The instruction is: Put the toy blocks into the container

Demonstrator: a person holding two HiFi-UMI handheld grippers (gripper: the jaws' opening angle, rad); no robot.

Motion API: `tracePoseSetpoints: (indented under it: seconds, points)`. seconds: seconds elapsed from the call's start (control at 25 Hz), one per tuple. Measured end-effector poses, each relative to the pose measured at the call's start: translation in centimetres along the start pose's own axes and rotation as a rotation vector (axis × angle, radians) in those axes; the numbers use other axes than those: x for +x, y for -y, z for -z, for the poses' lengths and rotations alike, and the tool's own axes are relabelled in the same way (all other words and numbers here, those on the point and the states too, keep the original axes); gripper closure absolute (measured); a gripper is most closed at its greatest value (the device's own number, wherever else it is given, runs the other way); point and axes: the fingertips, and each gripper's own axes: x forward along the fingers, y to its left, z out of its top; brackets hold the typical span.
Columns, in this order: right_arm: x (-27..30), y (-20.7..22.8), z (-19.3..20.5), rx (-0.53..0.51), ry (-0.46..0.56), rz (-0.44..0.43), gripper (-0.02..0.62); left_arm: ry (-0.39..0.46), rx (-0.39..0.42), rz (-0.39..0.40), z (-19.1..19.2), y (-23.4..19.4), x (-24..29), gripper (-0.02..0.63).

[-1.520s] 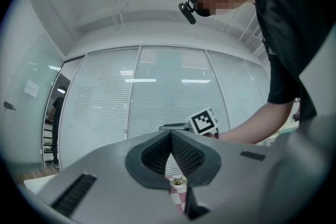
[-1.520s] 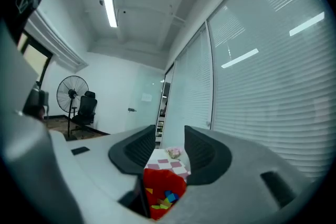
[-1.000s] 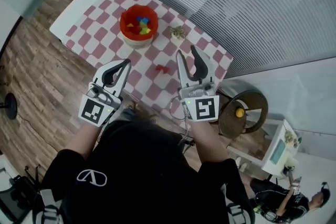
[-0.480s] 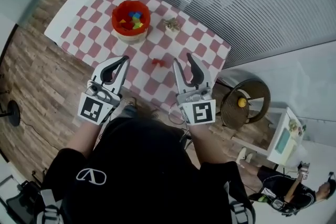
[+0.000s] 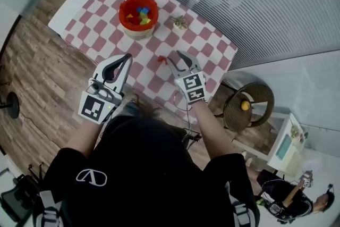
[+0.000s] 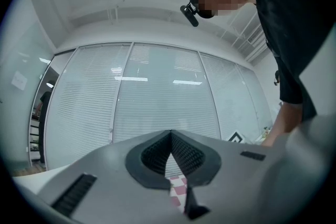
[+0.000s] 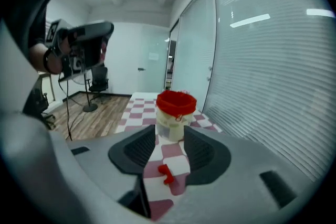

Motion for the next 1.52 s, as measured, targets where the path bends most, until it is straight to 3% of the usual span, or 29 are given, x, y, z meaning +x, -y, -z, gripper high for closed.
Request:
tracePoseSetpoints:
  seconds: [0.2, 0.4, 0.76, 1.0, 1.16, 1.36, 1.52]
  points:
    - [4.9, -1.3, 7.0, -0.089, -0.264, -0.114, 0.42, 0.032, -0.006, -0.023, -0.7, -0.2, -0.4, 0.6]
    - [8.1, -1.9, 13.5, -0.172, -0.525, -0.213, 0.419, -0.015, -0.003, -0.039, 0.6, -0.5, -1.4, 0.6]
    - [11.6, -1.9, 18.3, -0.231, -0.767, -0.321, 0.42, -0.054, -0.009, -0.087, 1.7, -1.2, -3.0, 0.6]
    - [13.4, -3.4, 19.9, -0.184, -0.837, -0.428, 0.477, -0.068, -0.005, -0.126, 2.0, -2.1, -4.1, 0.6]
    - [14.4, -2.8, 20.0, -0.215, -0.853, -0.414, 0.509, -0.076, -0.003, -0.14, 2.1, -2.3, -4.5, 0.6]
    - [13.7, -2.9, 20.4, -0.176, -0.898, -0.428, 0.518, -0.075, -0.004, -0.142, 2.1, -2.2, -4.4, 0.6]
    - [13.9, -1.8, 18.5, -0.097, -0.798, -0.377, 0.518, -0.068, -0.004, -0.138, 1.9, -2.3, -4.2, 0.6]
